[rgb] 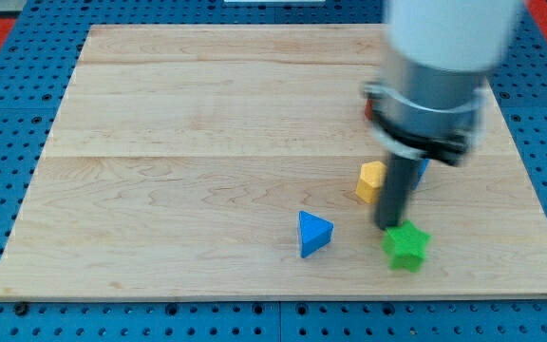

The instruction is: Separate the blue cube and yellow hexagon

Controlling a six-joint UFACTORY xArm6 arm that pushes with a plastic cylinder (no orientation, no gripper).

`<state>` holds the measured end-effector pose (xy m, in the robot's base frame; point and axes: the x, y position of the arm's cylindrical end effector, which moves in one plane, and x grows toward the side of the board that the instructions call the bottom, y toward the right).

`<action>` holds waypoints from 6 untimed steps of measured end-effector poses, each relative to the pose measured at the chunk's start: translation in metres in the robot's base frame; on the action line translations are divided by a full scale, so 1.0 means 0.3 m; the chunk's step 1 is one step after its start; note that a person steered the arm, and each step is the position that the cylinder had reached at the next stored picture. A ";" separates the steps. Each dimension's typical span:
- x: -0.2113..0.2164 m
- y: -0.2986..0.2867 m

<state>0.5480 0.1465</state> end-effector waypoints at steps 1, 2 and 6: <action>-0.066 0.174; -0.198 0.263; -0.360 -0.350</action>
